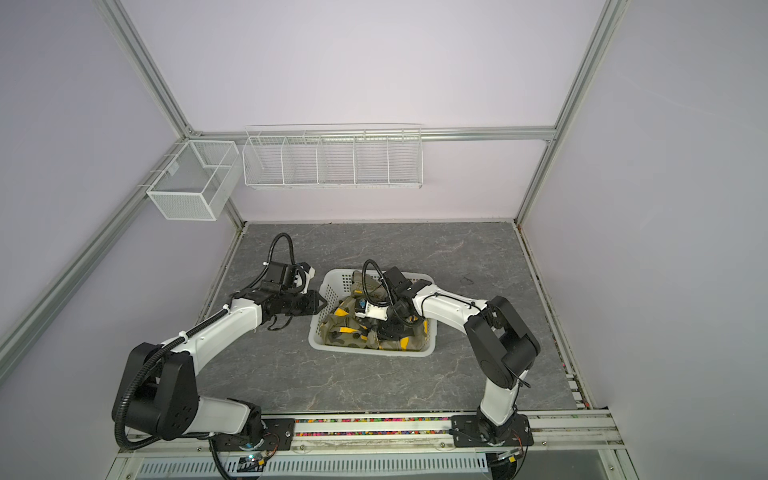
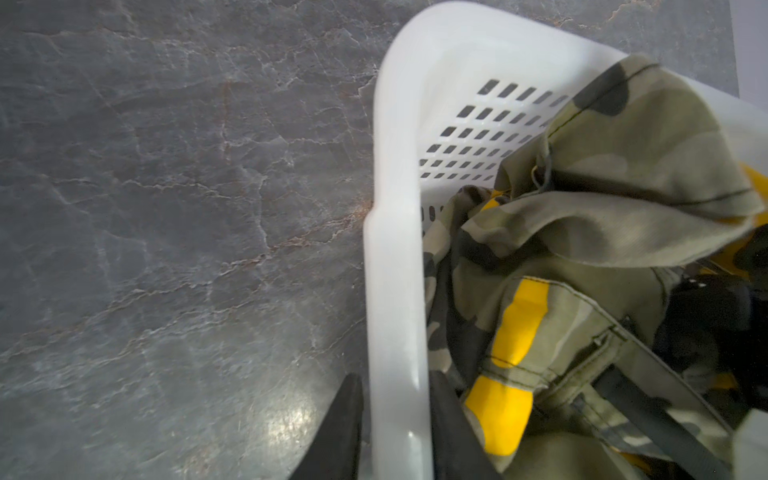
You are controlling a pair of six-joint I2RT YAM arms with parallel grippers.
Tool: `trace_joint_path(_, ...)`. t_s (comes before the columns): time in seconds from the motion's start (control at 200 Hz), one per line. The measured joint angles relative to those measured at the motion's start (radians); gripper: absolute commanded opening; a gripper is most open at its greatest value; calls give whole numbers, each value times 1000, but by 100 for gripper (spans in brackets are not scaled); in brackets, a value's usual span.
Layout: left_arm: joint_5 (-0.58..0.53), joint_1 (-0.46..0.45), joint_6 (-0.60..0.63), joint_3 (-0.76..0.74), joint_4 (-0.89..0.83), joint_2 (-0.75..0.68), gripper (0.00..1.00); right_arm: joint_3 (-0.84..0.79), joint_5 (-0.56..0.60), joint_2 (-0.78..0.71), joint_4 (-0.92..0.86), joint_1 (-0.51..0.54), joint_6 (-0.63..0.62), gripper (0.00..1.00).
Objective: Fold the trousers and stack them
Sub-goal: 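Lower the right gripper into the basket and grasp the trousers waistband, then lift the trousers out of the basket with the right gripper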
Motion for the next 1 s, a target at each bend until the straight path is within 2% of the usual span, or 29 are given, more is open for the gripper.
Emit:
trace_joint_path(0.1, 0, -3, -2, 11, -5, 9, 21, 21, 6, -1, -27, 2, 15, 33)
trace_joint_path(0.225, -25, -3, -8, 27, -17, 19, 21, 33, 13, -37, -42, 1, 56, 23)
trace_joint_path(0.355, -50, -3, -8, 68, -50, 48, 21, 57, 17, -124, -82, -11, 94, 19)
trace_joint_path(0.585, -100, 12, -13, 143, -61, 118, 19, 193, 13, -306, -127, -77, 133, 17)
trace_joint_path(0.815, -114, 93, -18, 258, -50, 230, 19, 311, -6, -465, -172, -153, 146, 16)
trace_joint_path(1.0, -126, 145, 0, 403, -60, 354, 18, 375, -25, -548, -226, -153, 148, 14)
